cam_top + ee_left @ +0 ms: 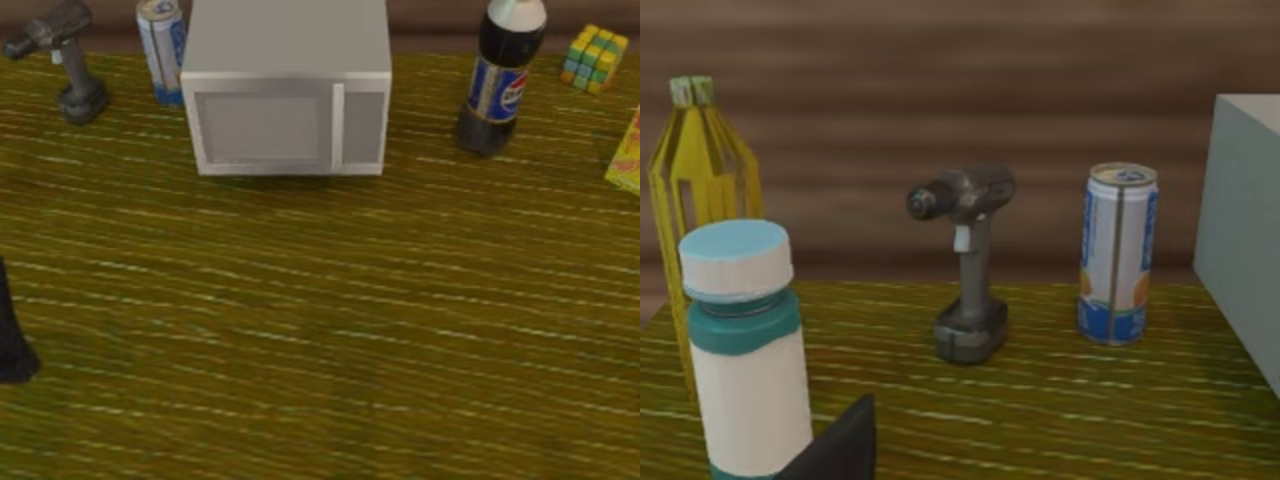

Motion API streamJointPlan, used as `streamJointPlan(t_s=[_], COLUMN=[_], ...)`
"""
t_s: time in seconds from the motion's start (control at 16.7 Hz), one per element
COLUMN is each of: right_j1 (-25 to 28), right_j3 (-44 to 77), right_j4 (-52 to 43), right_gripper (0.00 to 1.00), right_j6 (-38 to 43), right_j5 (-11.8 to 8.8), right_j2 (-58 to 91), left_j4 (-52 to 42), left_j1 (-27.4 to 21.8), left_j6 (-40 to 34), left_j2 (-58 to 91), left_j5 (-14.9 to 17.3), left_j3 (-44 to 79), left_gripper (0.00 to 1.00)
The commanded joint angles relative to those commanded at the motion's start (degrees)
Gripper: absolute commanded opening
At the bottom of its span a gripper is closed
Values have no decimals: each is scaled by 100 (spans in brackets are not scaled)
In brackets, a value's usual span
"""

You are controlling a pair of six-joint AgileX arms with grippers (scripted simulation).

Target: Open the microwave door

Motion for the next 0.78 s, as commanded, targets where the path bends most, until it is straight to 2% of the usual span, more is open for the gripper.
streamJointPlan(t_s=[0.18, 0.36, 0.78], right_j1=[0, 0, 0], right_j3=[0, 0, 0], right_j4=[0, 0, 0], right_gripper=[100, 100, 100], right_j6=[0, 0, 0], right_j5=[0, 0, 0], right_j2=[0, 0, 0], left_j4=[-16, -180, -1136], left_j1=[-32, -297, -1482], left_j6=[-23, -224, -1206], left_j2=[57, 592, 3777], left_j5=[-11, -127, -840], left_j3=[57, 584, 3256], left_gripper=[100, 100, 100])
